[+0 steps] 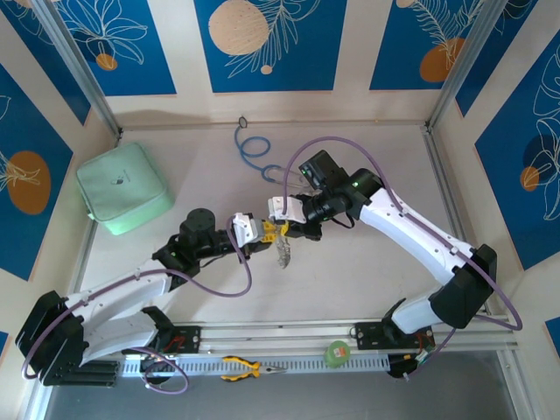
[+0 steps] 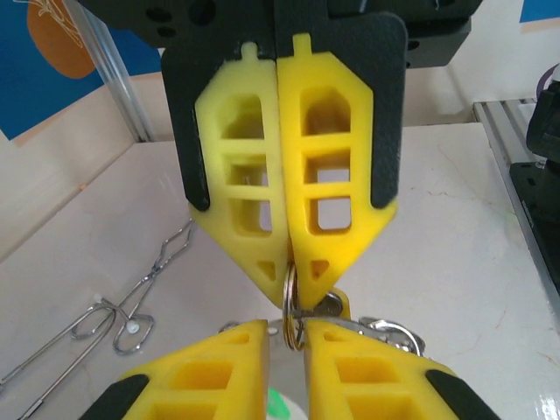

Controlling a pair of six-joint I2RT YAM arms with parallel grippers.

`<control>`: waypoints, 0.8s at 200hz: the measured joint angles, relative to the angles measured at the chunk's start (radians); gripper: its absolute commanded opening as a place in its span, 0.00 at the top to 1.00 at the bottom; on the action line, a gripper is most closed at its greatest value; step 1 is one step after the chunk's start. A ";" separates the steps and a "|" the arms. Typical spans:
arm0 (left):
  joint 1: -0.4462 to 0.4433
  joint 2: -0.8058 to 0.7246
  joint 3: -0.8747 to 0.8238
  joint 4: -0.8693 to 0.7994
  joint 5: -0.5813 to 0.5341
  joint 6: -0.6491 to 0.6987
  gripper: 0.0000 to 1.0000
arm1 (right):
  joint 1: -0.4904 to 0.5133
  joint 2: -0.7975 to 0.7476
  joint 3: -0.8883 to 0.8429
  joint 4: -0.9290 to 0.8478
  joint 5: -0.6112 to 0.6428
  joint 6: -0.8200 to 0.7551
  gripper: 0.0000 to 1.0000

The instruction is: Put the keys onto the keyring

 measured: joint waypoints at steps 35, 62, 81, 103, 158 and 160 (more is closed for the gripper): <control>0.000 0.011 -0.001 0.018 0.005 -0.031 0.97 | 0.013 0.007 0.014 -0.006 0.033 -0.005 1.00; 0.000 0.013 -0.001 0.023 0.007 -0.041 1.00 | 0.008 0.006 0.014 -0.004 0.032 0.000 0.84; 0.000 0.012 -0.010 0.053 0.008 -0.042 1.00 | -0.034 -0.018 -0.023 0.046 -0.024 0.039 0.70; 0.000 0.013 -0.030 0.105 0.008 -0.056 1.00 | -0.117 -0.076 -0.097 0.106 -0.120 0.083 0.69; -0.001 0.023 -0.066 0.224 0.008 -0.094 1.00 | -0.164 -0.107 -0.177 0.151 -0.236 0.156 0.70; -0.001 0.023 -0.066 0.226 0.008 -0.094 1.00 | -0.164 -0.107 -0.177 0.152 -0.239 0.157 0.70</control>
